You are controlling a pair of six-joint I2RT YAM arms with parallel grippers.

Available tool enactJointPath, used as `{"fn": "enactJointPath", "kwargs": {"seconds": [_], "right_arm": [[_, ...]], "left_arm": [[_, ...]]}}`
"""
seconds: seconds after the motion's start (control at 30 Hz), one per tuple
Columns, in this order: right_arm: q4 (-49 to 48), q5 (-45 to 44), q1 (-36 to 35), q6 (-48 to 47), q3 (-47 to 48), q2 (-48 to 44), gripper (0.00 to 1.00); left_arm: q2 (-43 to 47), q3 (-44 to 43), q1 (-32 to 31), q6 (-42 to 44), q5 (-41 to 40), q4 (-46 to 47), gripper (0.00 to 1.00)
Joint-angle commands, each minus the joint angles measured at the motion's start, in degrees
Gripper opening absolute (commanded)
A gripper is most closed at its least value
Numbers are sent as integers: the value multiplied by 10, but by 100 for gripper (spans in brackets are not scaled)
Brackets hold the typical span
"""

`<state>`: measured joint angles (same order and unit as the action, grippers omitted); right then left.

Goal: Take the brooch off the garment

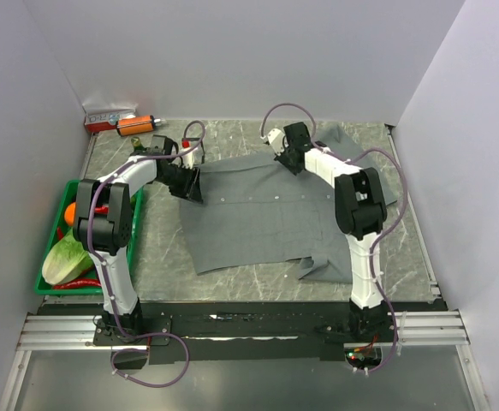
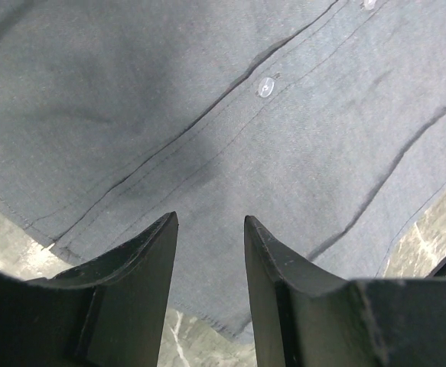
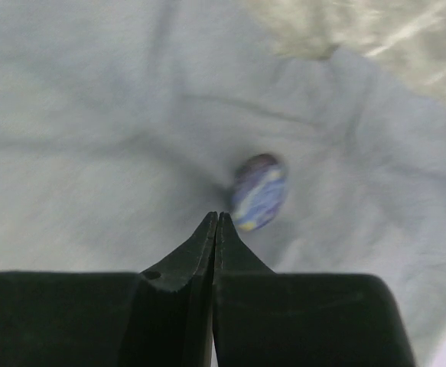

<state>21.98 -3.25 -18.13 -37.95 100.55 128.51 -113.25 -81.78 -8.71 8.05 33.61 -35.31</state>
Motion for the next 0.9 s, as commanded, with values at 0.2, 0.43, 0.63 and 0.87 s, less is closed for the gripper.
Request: {"fn": "enactJointPath", "kwargs": {"seconds": [0.2, 0.43, 0.63, 0.87], "right_arm": [[-80, 175, -49, 83, -207, -241, 0], [-96, 56, -8, 207, -129, -171, 45], [-109, 0, 1, 144, -47, -72, 60], [-123, -7, 3, 103, -30, -22, 60]], "left_arm": [[29, -8, -3, -27, 42, 20, 46], [-22, -33, -25, -58, 23, 30, 45], [-25, -14, -25, -95, 7, 45, 45], [-17, 0, -25, -88, 1, 42, 45]]}}
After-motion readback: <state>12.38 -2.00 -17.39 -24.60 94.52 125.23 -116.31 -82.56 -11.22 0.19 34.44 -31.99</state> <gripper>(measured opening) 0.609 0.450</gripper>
